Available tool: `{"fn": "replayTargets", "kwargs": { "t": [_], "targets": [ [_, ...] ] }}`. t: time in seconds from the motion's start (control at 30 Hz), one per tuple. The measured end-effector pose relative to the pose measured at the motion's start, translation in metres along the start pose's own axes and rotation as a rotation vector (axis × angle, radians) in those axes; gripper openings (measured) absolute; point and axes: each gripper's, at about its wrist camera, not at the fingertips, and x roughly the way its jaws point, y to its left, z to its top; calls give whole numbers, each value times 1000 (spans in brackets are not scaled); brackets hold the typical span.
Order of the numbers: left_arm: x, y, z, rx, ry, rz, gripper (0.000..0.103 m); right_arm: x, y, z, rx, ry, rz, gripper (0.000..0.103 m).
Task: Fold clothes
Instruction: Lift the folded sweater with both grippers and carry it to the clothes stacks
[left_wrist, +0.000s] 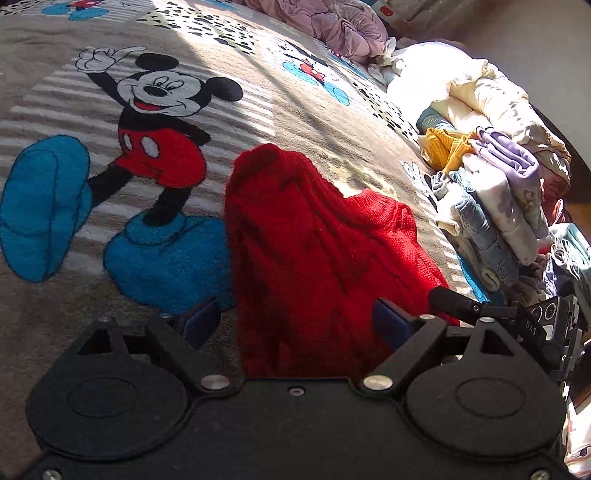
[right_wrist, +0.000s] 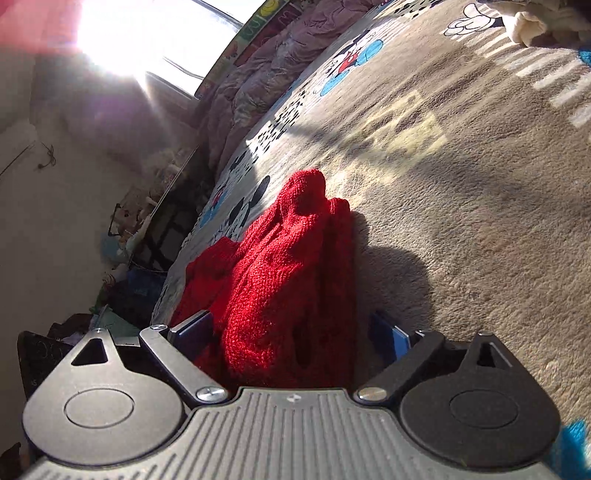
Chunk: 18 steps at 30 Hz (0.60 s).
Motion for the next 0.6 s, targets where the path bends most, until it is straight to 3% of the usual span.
{"fn": "replayTargets", "kwargs": {
  "t": [0.07, 0.23, 0.3, 0.4, 0.6],
  "targets": [
    [10, 13, 1, -83, -7, -15, 90, 7, 4, 1, -23, 7, -12, 97],
    [29, 3, 1, -60, -22, -42, 88, 22, 15, -5, -122, 9, -39, 96],
    [29, 1, -7, -107, -51, -77, 77, 20, 16, -10, -105, 6, -17, 75],
    [27, -1, -21, -175, -88, -127, 63, 7, 2, -16, -35, -22, 35, 64],
    [6, -31, -51, -223, -86, -264, 57, -51, -8, -44, 111, -126, 105, 62]
  ]
}}
